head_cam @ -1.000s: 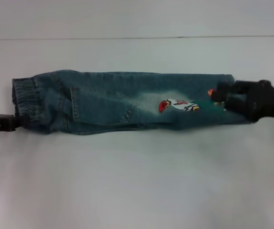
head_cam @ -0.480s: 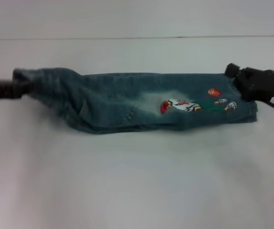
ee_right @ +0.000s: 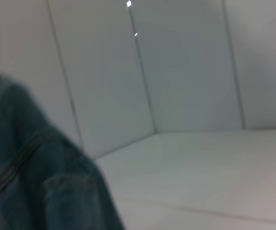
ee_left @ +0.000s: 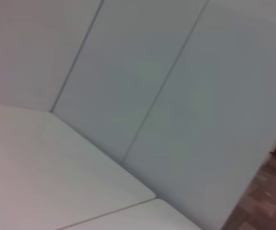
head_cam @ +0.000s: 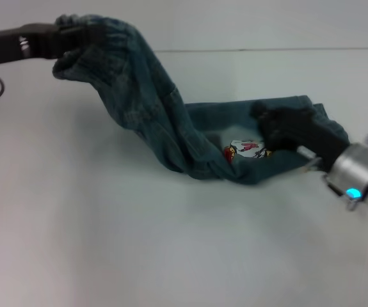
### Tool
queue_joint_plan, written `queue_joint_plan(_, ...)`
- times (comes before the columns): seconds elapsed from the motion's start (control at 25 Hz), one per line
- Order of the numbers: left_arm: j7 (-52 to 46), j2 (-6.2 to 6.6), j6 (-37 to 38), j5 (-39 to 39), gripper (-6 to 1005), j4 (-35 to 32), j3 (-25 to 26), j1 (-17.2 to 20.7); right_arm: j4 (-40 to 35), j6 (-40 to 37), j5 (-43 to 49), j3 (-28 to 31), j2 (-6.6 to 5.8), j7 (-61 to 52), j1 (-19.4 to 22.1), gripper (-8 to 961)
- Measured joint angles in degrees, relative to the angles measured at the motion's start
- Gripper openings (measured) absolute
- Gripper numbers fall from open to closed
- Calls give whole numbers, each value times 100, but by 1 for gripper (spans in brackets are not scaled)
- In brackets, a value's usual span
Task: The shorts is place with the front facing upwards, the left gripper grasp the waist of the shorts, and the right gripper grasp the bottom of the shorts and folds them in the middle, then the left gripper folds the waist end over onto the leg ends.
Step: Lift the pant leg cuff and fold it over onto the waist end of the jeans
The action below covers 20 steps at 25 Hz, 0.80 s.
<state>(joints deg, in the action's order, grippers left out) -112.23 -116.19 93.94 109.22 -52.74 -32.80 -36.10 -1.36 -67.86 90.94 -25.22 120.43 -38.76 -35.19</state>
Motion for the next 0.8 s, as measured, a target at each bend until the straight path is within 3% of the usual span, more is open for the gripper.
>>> queue_joint_plan(0.28,-47,-88,281,-125,42,-9,-24,-126,1044,718,-2,182,45,1242,-564,13)
queue_joint_plan(0.52,-77,-182,478,-224,42,-31,-25,-163,1788,1092,239,240,90,1622,-1038,12)
queue_joint_plan(0.68,-79,-194,505,-225,42,-27,-29,-197,2348,1640,1110,776,107,1706,-1373,12)
queue_joint_plan(0.8,-79,-194,515,-226,42,-32,-43,-210,2625,1947,2047,1495,109,1685,-1446,11)
